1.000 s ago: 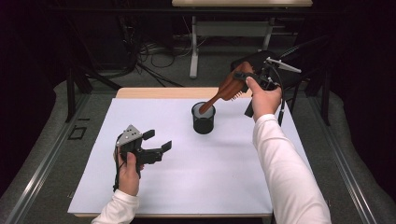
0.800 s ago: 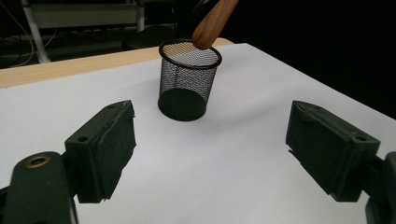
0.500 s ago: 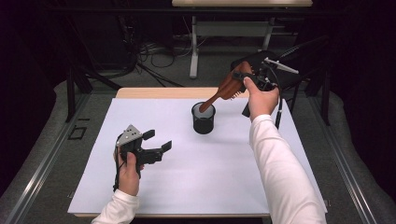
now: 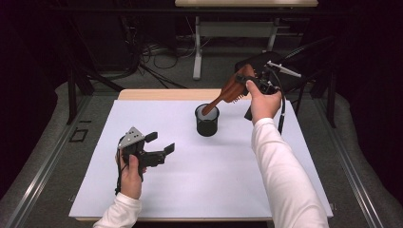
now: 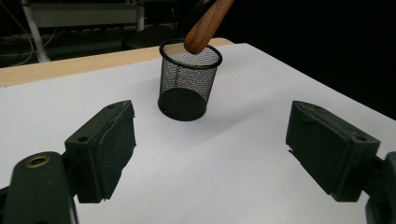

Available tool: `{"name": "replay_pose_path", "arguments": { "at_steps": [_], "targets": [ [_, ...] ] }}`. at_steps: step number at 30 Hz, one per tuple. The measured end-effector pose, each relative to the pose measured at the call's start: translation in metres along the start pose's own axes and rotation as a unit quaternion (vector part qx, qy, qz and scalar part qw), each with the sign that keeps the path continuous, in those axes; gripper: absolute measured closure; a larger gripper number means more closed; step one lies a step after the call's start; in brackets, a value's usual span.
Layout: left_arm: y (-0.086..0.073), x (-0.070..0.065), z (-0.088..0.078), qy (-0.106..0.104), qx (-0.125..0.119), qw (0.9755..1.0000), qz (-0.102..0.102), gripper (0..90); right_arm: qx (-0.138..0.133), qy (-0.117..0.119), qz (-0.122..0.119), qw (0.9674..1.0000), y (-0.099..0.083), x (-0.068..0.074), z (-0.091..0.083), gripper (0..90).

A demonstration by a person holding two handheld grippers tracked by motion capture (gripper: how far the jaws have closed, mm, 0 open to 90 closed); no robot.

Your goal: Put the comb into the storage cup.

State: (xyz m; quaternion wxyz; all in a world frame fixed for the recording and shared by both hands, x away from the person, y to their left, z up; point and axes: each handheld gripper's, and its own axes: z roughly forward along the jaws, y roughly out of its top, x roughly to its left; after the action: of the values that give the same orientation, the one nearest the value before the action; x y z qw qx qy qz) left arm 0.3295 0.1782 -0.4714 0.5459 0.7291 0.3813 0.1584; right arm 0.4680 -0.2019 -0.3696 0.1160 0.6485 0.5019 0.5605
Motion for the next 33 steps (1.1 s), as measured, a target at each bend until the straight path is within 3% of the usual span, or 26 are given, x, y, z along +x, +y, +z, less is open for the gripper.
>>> {"name": "replay_pose_path", "arguments": {
  "at_steps": [33],
  "targets": [
    [0.000, 0.001, 0.000, 0.000, 0.001, 1.0000, -0.002, 16.0, -0.003, -0.006, -0.007, 1.0000, -0.015, -0.005, 0.013, 49.5]
  ]
}}
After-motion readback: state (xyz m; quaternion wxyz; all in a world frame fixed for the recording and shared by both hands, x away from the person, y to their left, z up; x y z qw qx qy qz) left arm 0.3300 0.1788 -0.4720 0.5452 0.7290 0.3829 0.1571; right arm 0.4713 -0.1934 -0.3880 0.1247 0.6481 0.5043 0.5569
